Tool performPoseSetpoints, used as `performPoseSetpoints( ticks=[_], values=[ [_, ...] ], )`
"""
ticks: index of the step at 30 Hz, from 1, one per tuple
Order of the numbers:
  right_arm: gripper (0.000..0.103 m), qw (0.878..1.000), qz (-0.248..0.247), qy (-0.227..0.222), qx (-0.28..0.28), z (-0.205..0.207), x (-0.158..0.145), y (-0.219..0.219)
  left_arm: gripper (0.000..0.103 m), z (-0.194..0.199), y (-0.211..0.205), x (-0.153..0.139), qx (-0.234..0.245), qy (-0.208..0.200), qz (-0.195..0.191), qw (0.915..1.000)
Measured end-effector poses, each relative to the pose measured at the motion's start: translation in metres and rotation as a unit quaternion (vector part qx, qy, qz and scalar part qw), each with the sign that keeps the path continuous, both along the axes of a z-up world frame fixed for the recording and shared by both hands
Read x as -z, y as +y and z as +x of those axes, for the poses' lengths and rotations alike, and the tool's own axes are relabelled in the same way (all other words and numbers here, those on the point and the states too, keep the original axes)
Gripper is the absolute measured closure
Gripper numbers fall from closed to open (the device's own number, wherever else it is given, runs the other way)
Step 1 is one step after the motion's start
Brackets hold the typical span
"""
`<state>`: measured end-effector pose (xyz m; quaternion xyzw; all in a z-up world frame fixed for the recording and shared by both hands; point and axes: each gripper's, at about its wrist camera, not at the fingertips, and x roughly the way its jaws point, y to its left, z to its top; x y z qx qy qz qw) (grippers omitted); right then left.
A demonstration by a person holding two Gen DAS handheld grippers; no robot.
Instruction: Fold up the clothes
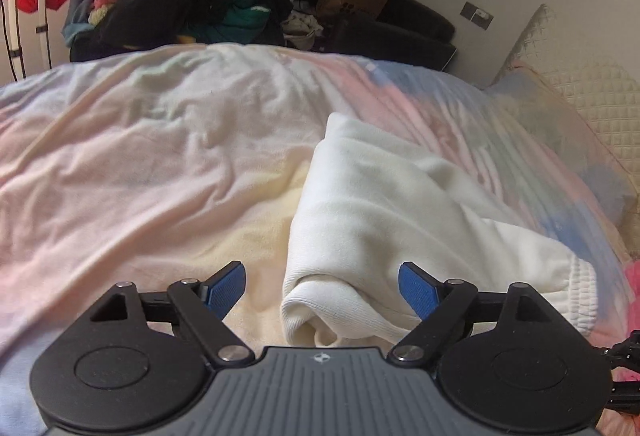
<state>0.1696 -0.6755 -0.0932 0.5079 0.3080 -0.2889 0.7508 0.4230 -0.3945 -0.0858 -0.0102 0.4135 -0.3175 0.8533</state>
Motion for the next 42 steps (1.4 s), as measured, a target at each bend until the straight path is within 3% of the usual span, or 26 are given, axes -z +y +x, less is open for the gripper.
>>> performPoseSetpoints(
  ticks=[6, 12, 13, 15, 16, 21, 29, 34, 42],
  values=[
    [0.059, 0.997, -0.067, -0.025, -0.035, -0.043, -0.069, 0.031, 0.016, -0.072, 0.03, -0.1, 0.015, -0.085, 0.002, 0.9963],
    [0.058, 0.985, -0.137, -0.059, -0.084, -0.085, -0.129, 0.078, 0.0, -0.168, 0.065, -0.171, 0.048, -0.153, -0.006, 0.987],
    [0.054, 0.983, -0.148, -0.065, -0.09, -0.093, -0.139, 0.088, 0.0, -0.184, 0.071, -0.18, 0.058, -0.165, -0.003, 0.9846],
    [0.02, 0.974, -0.186, -0.079, -0.099, -0.107, -0.158, 0.108, 0.0, -0.217, 0.083, -0.198, 0.074, -0.188, 0.008, 0.9794],
    [0.014, 0.969, -0.209, -0.087, -0.102, -0.115, -0.167, 0.118, 0.0, -0.232, 0.089, -0.205, 0.079, -0.198, 0.012, 0.977],
    [0.014, 0.943, -0.29, -0.11, -0.122, -0.149, -0.205, 0.162, 0.0, -0.292, 0.125, -0.232, 0.061, -0.233, 0.011, 0.9705],
    [0.014, 0.902, -0.385, -0.138, -0.137, -0.197, -0.218, 0.223, 0.0, -0.356, 0.176, -0.24, 0.013, -0.254, -0.025, 0.9668],
    [0.014, 0.89, -0.408, -0.145, -0.14, -0.212, -0.2, 0.243, 0.0, -0.389, 0.199, -0.227, 0.008, -0.264, -0.044, 0.9635],
    [0.014, 0.88, -0.436, -0.133, -0.134, -0.22, -0.146, 0.256, 0.0, -0.411, 0.224, -0.172, -0.014, -0.266, -0.037, 0.963]
  ],
)
